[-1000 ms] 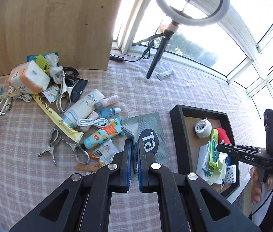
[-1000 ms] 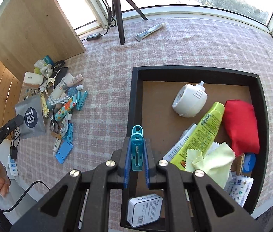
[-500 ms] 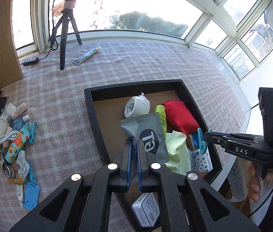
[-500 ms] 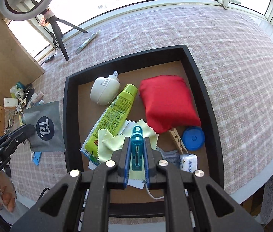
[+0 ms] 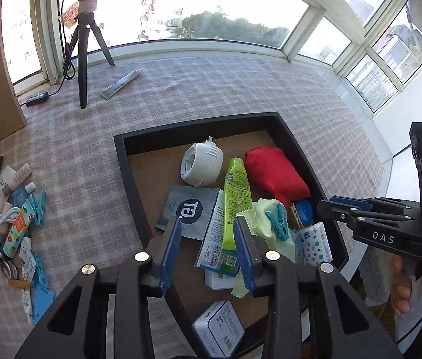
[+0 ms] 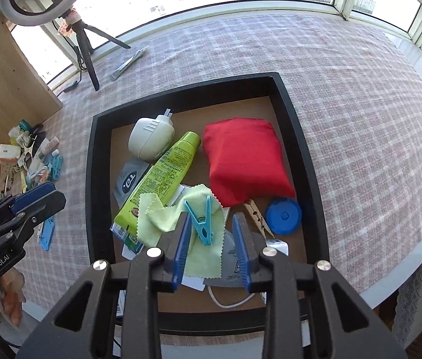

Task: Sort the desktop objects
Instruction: 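Carry the grey pouch and blue clip into the black tray and open both grippers, then move both grippers back over the pile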

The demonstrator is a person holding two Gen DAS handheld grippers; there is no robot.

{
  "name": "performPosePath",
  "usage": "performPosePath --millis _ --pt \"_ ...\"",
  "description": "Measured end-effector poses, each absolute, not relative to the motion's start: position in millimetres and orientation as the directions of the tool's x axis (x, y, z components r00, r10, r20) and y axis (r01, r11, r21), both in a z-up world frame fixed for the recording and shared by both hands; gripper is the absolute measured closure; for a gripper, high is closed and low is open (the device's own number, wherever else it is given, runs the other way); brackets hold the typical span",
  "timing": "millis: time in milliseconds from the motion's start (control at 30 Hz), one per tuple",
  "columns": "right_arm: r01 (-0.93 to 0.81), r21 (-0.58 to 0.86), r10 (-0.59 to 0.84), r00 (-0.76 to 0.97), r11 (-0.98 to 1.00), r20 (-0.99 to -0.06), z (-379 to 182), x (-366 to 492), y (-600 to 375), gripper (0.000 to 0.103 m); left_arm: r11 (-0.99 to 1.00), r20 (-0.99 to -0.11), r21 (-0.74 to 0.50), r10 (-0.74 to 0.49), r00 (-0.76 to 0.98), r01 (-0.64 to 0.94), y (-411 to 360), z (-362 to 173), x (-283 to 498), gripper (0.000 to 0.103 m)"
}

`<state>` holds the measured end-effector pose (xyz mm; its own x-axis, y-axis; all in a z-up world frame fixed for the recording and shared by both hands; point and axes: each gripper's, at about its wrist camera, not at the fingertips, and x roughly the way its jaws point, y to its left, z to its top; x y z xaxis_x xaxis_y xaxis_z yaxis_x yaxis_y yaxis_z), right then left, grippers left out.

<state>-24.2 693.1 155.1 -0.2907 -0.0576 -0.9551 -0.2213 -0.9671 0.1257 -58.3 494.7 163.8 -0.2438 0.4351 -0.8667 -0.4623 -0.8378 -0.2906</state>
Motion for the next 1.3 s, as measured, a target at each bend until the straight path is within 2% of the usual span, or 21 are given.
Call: performPosePath --millis 200,333,767,1067,1300 --pt "-0.176 0.139 -0.083 -0.29 -0.975 -0.953 153 -38 674 0.074 -0.864 -0.876 -0.271 0.404 -0.263 -0.424 471 160 -63 0.069" --pt "-0.142 0.147 -0.099 -0.296 -0.979 -0.95 153 -48 657 0.07 -0.888 -0.878 -0.268 0.385 -0.284 -0.375 445 158 -68 0.069" --pt "0.1 0.134 -0.158 -0.301 -0.986 -0.94 149 -92 557 0.07 -0.964 -0.899 -0.234 0.264 -0.348 -0.126 319 146 -97 0.069" --pt "0.178 0.166 -0.208 -0.257 -0.97 -0.944 138 -132 484 0.07 -0.973 -0.91 -0.221 0.181 -0.372 0.068 222 136 -128 0.069" --pt "0.145 0.226 -0.251 -0.19 -0.963 -0.949 109 -170 439 0.07 -0.949 -0.926 -0.241 0.162 -0.342 0.204 163 109 -157 0.068"
